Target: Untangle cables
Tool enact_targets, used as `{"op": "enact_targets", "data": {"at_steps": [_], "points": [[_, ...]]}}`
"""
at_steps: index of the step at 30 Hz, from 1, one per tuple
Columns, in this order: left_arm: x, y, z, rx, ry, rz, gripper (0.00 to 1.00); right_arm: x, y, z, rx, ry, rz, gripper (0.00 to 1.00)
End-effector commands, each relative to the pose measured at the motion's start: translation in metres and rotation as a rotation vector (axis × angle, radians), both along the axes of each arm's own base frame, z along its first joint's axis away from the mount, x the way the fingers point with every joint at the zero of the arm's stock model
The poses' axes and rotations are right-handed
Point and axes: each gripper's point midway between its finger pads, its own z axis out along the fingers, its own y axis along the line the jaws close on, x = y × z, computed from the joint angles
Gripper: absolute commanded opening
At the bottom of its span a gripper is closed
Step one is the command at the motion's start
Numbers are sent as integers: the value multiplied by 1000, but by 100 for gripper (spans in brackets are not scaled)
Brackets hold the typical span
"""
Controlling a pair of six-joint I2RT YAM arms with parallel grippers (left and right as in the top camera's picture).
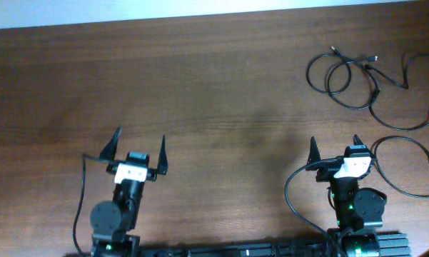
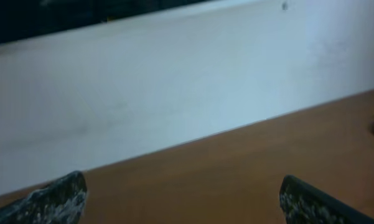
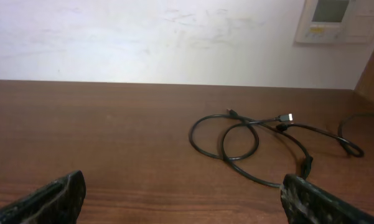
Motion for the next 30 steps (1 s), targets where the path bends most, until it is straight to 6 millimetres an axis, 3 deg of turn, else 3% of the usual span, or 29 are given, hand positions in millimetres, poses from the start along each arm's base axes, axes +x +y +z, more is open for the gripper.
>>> {"op": "enact_targets", "data": {"at_steps": [1,6,14,17,30], "points": [[-9,10,2,1,-30,35,99,0,0,-2,7,2,-7,99],[-15,21,-7,6,2,77,99,0,0,-2,7,2,-7,99],[-22,34,-39,-7,129,125,99,0,0,-2,7,2,-7,99],[-23,35,-61,-28,220,129,99,0,0,-2,7,2,-7,99],[-22,55,-57,-271,222,239,99,0,0,-2,7,2,-7,99]]}}
